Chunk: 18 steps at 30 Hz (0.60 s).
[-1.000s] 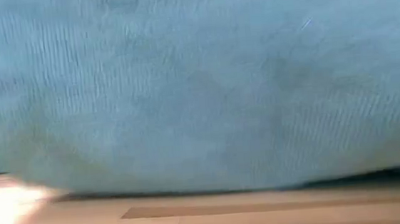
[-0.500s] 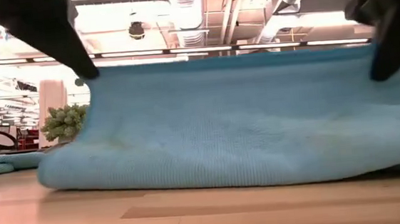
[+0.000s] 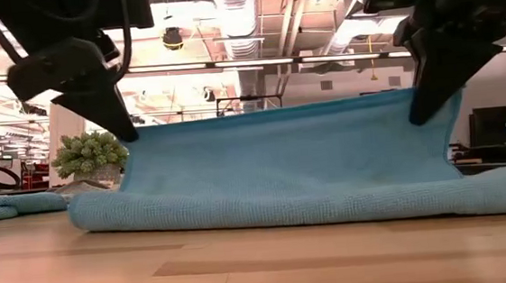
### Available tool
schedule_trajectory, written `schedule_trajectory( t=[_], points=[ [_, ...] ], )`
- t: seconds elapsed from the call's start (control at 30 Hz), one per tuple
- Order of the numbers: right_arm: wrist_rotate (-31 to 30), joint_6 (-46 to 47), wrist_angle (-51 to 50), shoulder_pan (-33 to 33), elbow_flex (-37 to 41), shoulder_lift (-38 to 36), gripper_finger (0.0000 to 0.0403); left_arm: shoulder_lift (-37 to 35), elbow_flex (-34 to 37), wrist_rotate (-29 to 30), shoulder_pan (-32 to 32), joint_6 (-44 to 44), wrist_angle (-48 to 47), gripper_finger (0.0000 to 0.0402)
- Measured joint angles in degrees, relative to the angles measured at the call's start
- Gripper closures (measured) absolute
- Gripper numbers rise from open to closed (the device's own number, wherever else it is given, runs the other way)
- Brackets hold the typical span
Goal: Fold microfiber towels
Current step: Fold the right blue microfiber towel
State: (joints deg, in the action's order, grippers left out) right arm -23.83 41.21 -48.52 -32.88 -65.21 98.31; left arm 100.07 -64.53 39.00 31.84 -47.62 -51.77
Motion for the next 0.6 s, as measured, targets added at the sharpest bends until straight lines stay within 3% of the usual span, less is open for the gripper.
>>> schedule_trajectory(
  t=[0.6],
  points=[
    [-0.15,0.77,-1.54,0.00,0.00,0.04,0.0389,0.00,0.00,0.26,-2.48,3.65,3.07,0.0401]
  ],
)
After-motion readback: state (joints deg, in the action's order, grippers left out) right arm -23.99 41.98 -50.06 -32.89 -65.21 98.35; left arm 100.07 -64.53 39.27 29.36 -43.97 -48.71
